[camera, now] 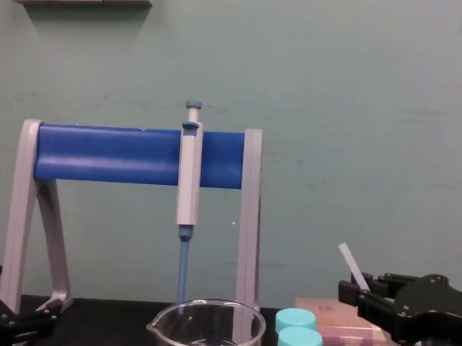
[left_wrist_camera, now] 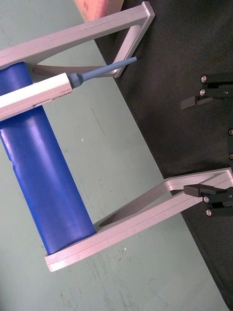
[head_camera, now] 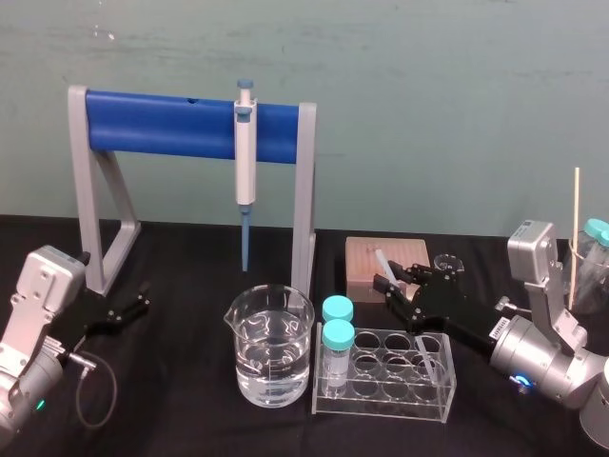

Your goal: Pick up the stirring rod with one hand, then place it down.

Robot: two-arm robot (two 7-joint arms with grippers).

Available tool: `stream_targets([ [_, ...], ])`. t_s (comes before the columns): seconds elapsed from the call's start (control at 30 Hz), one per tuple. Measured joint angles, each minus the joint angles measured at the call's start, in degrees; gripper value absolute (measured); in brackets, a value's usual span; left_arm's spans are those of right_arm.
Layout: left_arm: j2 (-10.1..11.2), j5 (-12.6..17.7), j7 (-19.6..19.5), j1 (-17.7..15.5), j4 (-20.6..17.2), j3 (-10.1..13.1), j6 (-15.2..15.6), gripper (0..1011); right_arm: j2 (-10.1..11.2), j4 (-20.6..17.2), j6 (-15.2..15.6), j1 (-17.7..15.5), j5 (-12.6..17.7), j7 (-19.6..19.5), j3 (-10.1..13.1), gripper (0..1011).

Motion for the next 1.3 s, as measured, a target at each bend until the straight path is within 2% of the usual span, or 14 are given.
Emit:
stream_targets([
  [0.13, 0.0, 0.0, 0.0, 0.0, 0.0, 0.0, 0.0, 1000, 0.0, 0.0, 0.0, 0.0, 0.0, -0.02, 0.0, 146],
  [0.27, 0.0, 0.0, 0.0, 0.0, 0.0, 0.0, 0.0, 1000, 0.0, 0.0, 0.0, 0.0, 0.0, -0.04, 0.0, 72],
  [0.77, 0.0, 0.0, 0.0, 0.0, 0.0, 0.0, 0.0, 1000, -0.1, -0.12, -0.12, -0.23, -0.24, -0.11, 0.35, 71],
  [1.0, 0.0, 0.0, 0.0, 0.0, 0.0, 0.0, 0.0, 1001, -0.43, -1.84, -2.63, -1.2, -2.22, -1.23, 1.94, 71],
  [1.3, 0.0, 0.0, 0.0, 0.0, 0.0, 0.0, 0.0, 1000, -1.54, -3.66, -5.09, -1.89, -2.93, -1.61, 4.04, 71],
])
